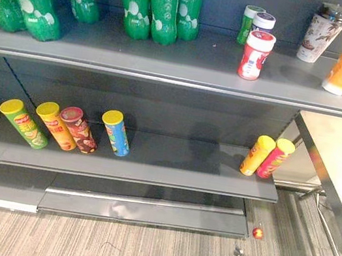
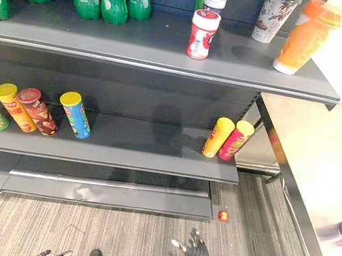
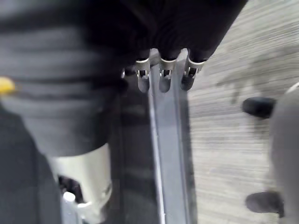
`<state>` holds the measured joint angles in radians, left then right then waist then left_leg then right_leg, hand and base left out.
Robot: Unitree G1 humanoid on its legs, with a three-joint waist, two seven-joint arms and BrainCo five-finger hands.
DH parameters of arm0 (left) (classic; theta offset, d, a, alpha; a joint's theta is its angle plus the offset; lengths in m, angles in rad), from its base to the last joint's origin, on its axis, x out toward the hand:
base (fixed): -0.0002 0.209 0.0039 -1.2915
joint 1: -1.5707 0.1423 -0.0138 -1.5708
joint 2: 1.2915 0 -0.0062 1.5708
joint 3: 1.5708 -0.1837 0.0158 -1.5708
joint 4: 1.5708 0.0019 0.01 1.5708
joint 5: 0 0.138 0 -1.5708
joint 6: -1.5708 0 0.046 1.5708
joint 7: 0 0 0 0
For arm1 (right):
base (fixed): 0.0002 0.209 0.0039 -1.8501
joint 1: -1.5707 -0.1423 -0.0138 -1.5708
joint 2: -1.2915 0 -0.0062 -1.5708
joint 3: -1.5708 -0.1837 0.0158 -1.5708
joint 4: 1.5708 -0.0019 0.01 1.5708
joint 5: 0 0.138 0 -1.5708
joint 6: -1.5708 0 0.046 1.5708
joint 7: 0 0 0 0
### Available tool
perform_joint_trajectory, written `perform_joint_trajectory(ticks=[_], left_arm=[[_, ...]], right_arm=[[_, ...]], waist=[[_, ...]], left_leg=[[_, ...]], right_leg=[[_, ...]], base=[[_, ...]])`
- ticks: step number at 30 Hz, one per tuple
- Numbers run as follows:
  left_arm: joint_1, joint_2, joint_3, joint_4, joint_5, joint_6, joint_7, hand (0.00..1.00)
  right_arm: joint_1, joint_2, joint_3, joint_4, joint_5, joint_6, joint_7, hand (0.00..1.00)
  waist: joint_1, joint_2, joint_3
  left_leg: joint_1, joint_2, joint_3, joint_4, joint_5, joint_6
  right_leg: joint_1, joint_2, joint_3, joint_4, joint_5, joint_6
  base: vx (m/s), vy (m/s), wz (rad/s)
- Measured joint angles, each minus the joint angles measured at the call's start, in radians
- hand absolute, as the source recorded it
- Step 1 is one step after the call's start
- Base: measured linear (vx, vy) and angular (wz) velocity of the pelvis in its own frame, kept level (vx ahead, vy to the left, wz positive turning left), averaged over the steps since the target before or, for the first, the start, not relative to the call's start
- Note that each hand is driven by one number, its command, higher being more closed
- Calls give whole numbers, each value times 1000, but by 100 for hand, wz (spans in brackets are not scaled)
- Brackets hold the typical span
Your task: Put the gum and the chips on the shelf.
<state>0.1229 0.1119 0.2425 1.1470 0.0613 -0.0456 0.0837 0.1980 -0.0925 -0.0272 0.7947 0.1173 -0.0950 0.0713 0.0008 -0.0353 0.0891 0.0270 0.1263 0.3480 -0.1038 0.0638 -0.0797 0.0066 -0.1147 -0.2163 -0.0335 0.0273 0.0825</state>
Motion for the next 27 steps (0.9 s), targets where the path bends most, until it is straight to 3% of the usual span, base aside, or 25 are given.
perform_joint_trajectory(ticks=[10,11,13,14,16,17,18,19,21,22,24,26,27], left_arm=[[-2,-9,50,6,-31,-12,23,0],[-27,-2,84,6,-123,-20,19,0],[-36,-11,101,5,-129,-22,22,0],[-53,-19,138,-5,-130,-24,23,0],[-62,-25,174,-28,-134,-26,27,0],[-66,-36,188,-39,-137,-29,26,0],[-71,-46,193,-37,-150,-39,20,0],[-90,-54,187,-35,-171,-40,17,0],[-107,-62,152,-43,-175,-43,5,0],[-115,-67,142,-43,-175,-48,-8,0],[-125,-67,128,-43,-176,-51,-18,0],[-126,-68,117,-37,-176,-52,-24,0],[-126,-70,118,-30,-177,-50,-24,0]], right_arm=[[-27,26,-253,287,-29,2,-77,0],[-12,78,-382,277,32,2,-85,0],[-1,98,-417,261,52,5,-87,0],[14,119,-422,234,60,9,-89,0],[45,149,-430,179,60,5,-86,0],[48,153,-434,158,60,-6,-85,0],[34,139,-443,163,60,-3,-91,0],[45,136,-443,173,60,4,-105,0],[54,137,-445,220,60,7,-110,0],[56,138,-449,242,60,12,-110,0],[46,141,-468,247,62,24,-111,0],[34,134,-476,252,61,25,-114,0],[27,127,-476,253,61,25,-114,0]], waist=[[-3,-3,11],[-22,-20,87],[-24,-24,102],[-27,-30,112],[-29,-41,112],[-28,-23,115],[-20,0,123],[-32,0,124],[-30,-7,123],[-32,-6,123],[-40,-10,122],[-54,-15,119],[-55,-6,124]], left_leg=[[50,-9,26,9,-34,2],[24,-4,106,162,-125,13],[12,-3,195,182,-157,32],[10,8,242,205,-177,35],[-30,60,332,334,-233,30],[-45,123,390,371,-253,37],[-18,162,477,351,-242,38],[23,174,546,329,-235,33],[68,179,624,318,-227,21],[81,178,655,307,-218,15],[92,163,705,277,-192,5],[102,145,741,237,-148,-21],[111,142,759,222,-133,-28]], right_leg=[[18,-17,14,46,-29,17],[-63,-55,94,185,-80,38],[-108,-65,149,188,-70,66],[-124,-72,149,180,-50,79],[-164,-51,108,151,47,34],[-189,-16,85,111,136,-8],[-197,15,-24,89,186,-52],[-194,-23,-157,213,116,-106],[-168,-86,-200,305,53,-93],[-153,-110,-212,306,54,-90],[-139,-134,-215,266,45,-68],[-117,-116,-234,178,-5,1],[-103,-98,-234,133,-21,6]], base=[[61,21,-11],[0,152,-95],[-28,156,-107],[-35,133,-112],[-38,85,-132],[-68,10,-183],[-69,46,-220],[-59,50,-186],[20,13,-135],[8,-91,-124],[-32,-190,-76],[-42,-269,-49],[-44,-206,-46]])
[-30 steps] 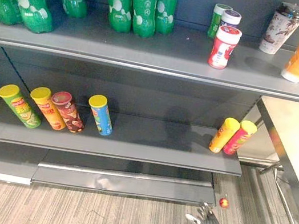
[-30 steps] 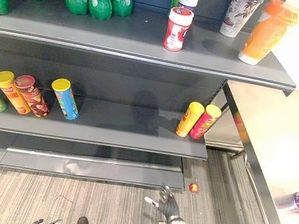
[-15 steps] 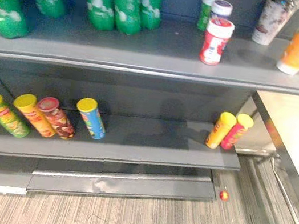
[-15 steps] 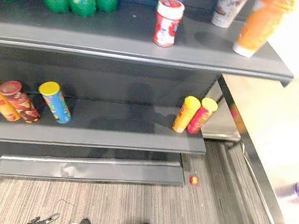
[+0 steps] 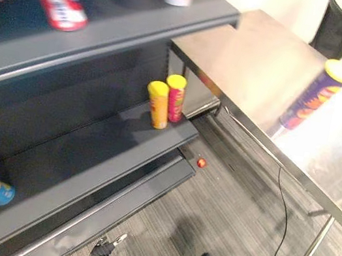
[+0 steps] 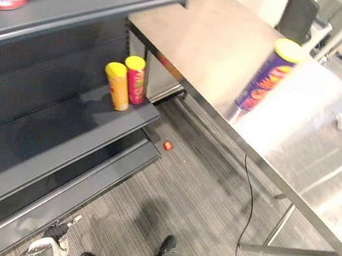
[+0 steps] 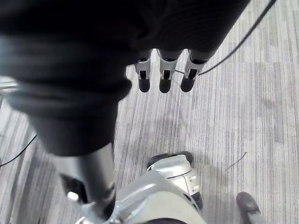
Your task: Put the gum and the chips on the shelf.
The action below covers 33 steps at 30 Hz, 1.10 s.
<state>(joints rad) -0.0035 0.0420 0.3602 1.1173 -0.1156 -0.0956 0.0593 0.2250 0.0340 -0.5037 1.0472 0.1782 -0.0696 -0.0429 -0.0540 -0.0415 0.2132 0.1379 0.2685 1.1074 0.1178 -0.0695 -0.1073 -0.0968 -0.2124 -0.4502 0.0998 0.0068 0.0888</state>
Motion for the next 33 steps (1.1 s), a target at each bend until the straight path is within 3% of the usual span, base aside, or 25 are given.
perform_joint_trajectory(ticks=[3,5,8,14,16,17,18,19,20,22,26,28,29,33], left_arm=[[3,-28,0,22,0,2,-4,0],[6,-33,3,31,0,4,-9,0],[0,-38,41,26,0,8,-13,0],[-1,-43,81,24,0,10,-11,0],[1,-46,103,15,-3,11,-11,0],[6,-54,120,3,-30,10,-12,0],[15,-55,116,-15,-70,7,-12,0],[16,-59,95,-16,-98,-4,-12,0],[17,-65,59,-15,-118,-13,-11,0],[27,-66,37,-24,-119,-27,-9,0],[29,-73,36,-52,-116,-36,-7,0],[30,-79,34,-48,-115,-37,-2,0],[28,-66,32,-48,-113,-39,2,0],[26,-47,10,-41,-99,-47,3,0]], right_arm=[[-19,-33,-2,5,0,-1,1,0],[-30,-47,-6,12,-1,-2,4,0],[-58,-44,-12,11,-1,-6,6,0],[-63,-32,-60,29,21,-7,2,0],[-63,-23,-58,26,31,-7,2,0],[-63,-24,-50,22,40,-9,2,0],[-65,-33,-26,23,55,-18,1,0],[-78,-49,-9,24,67,-30,-1,0],[-89,-71,-3,30,68,-34,-1,0],[-101,-80,4,26,68,-35,-3,0],[-107,-75,59,-13,64,-51,-17,0],[-104,-75,60,-19,59,-64,-21,0],[-92,-56,60,-22,57,-68,-24,0],[-76,-15,37,-15,58,-68,-18,0]], waist=[[-4,46,2],[-4,55,-5],[-20,56,-5],[-28,47,5],[-25,45,8],[-25,47,11],[-22,38,16],[-27,45,16],[-22,57,18],[-18,60,18],[15,60,17],[22,74,10],[25,51,-5],[28,17,-29]], left_leg=[[36,7,15,-94,81,-29],[47,31,12,-102,100,-43],[44,52,7,-98,120,-44],[56,78,13,-30,123,-46],[54,143,1,110,121,-42],[39,187,-52,205,118,-9],[-22,208,-220,309,79,21],[-87,140,-412,319,-1,-12],[-126,69,-553,280,-43,-19],[-155,1,-656,194,-55,-16],[-199,-48,-833,76,-40,-11],[-197,-56,-846,28,16,-16],[-162,-89,-815,17,7,-13],[-143,-155,-785,-34,-3,4]], right_leg=[[18,64,2,-33,-12,-12],[28,92,-7,-15,-27,-40],[-6,96,-14,60,-70,-58],[-57,53,-4,227,-185,-67],[-42,59,13,235,-215,-69],[-26,71,36,230,-219,-77],[-9,77,67,213,-216,-86],[-3,71,92,189,-205,-90],[10,76,123,147,-184,-92],[34,97,169,101,-168,-83],[34,137,295,108,-161,-57],[31,143,336,134,-172,-34],[33,108,356,141,-179,-8],[52,51,366,75,-154,37]], base=[[-82,-188,-25],[-41,-133,-3],[-43,-87,5],[-17,-42,-1],[19,-95,-21],[42,-141,-46],[48,-110,-59],[47,-52,-74],[39,3,-66],[67,38,-76],[115,127,-107],[147,236,-85],[142,235,-49],[168,239,-9]])
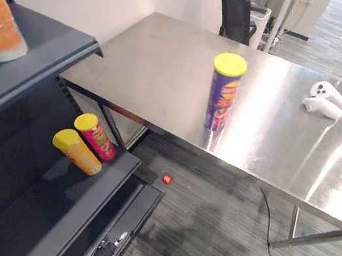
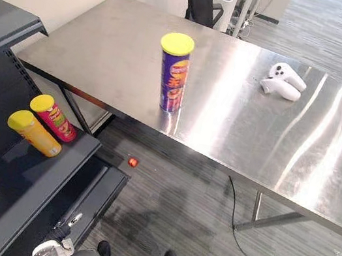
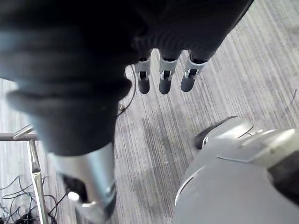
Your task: Put the gum and the chips on the shelf.
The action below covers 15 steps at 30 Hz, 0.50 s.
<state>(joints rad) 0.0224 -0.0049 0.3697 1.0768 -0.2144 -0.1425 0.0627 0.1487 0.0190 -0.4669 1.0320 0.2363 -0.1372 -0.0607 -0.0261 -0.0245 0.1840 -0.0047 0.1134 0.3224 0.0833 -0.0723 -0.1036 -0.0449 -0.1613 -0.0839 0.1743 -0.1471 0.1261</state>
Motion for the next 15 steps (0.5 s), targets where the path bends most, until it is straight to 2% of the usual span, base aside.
perform_joint_trajectory(ticks=[1,4,11,15], left_arm=[[1,6,-9,10,2,0,0,0],[4,10,-10,39,2,0,0,0],[25,8,-9,69,42,0,-2,0],[48,7,31,65,51,1,-3,0]], right_arm=[[0,0,-3,5,0,0,3,0],[0,0,-28,18,1,1,11,0],[0,-3,-95,86,83,2,25,0],[-5,-7,-248,83,131,4,20,0]], waist=[[2,-1,-1],[2,8,-14],[6,22,-48],[10,24,-64]], left_leg=[[19,-17,7,-18,0,1],[49,-34,25,-36,0,1],[96,-22,31,-89,0,1],[105,-17,49,-103,0,1]], right_leg=[[18,-11,8,-25,9,14],[51,-18,13,-68,36,25],[88,6,19,-145,80,14],[90,15,32,-168,101,12]], base=[[149,174,-15],[127,109,-20],[63,9,-16],[-39,-9,-15]])
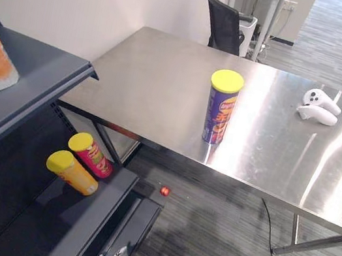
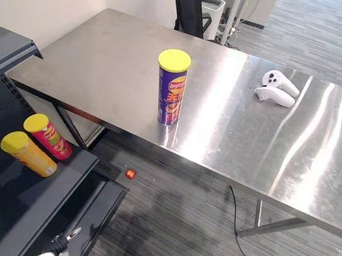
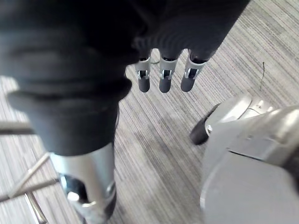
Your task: Put the gum and the chips on the shelf.
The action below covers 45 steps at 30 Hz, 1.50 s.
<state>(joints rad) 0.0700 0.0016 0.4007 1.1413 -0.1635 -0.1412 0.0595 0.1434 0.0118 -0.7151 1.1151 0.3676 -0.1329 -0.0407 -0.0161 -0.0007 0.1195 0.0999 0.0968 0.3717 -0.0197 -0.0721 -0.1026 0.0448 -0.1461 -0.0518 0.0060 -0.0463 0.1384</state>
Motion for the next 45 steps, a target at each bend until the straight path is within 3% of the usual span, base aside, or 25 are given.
perform_joint_trajectory(ticks=[5,8,12,16,20,23,28,34,45], left_arm=[[32,-5,39,-33,30,19,-5,0],[48,-11,38,-38,31,21,-5,0],[54,-38,38,-58,55,20,1,0],[63,-47,26,-87,72,21,1,0],[66,-43,18,-99,107,21,0,0],[75,-40,-6,-111,124,21,-9,0],[76,-23,-61,-107,140,19,-35,0],[74,12,-129,-106,140,18,-64,0],[70,40,-199,-111,137,13,-63,0]], right_arm=[[-7,-100,-258,-111,104,-3,-52,0],[-3,-144,-300,-275,143,-10,-92,0],[6,-155,-294,-676,150,-49,-191,0],[5,-153,-218,-1078,50,-104,-277,0],[-15,-149,-151,-1224,-77,-127,-285,0],[-15,-149,-63,-1305,-155,-127,-237,0],[-16,-166,62,-1336,-172,-127,-100,0],[-25,-271,164,-1247,-166,-111,32,0],[-176,-367,306,-1111,-115,-103,43,0]], waist=[[-4,-9,-34],[-7,-4,-50],[-8,7,-58],[-9,-8,-68],[-7,-17,-75],[-8,-18,-76],[-7,-20,-79],[-9,-23,-81],[-10,-21,-78]], left_leg=[[27,-6,18,-40,8,10],[29,-6,30,-55,18,11],[44,0,49,-69,27,7],[47,15,59,-69,27,5],[49,19,59,-70,25,2],[47,16,58,-70,24,0],[32,10,37,-68,23,0],[0,-11,-8,-55,23,2],[-52,-17,-84,-26,25,11]], right_leg=[[6,0,1,-25,3,-1],[-6,2,4,-21,3,-1],[-5,9,7,-20,3,0],[-6,24,9,-19,6,-1],[-6,28,5,-19,6,-1],[-7,27,5,-21,6,-1],[-16,23,-2,-22,6,-1],[-26,10,-26,-22,8,4],[-35,1,-75,-19,10,6]], base=[[-94,-11,-13],[-47,-18,-8],[-13,-30,-8],[21,-47,-7],[30,-32,-3],[0,0,0],[-17,-16,6],[-10,-1,14],[-18,-11,14]])
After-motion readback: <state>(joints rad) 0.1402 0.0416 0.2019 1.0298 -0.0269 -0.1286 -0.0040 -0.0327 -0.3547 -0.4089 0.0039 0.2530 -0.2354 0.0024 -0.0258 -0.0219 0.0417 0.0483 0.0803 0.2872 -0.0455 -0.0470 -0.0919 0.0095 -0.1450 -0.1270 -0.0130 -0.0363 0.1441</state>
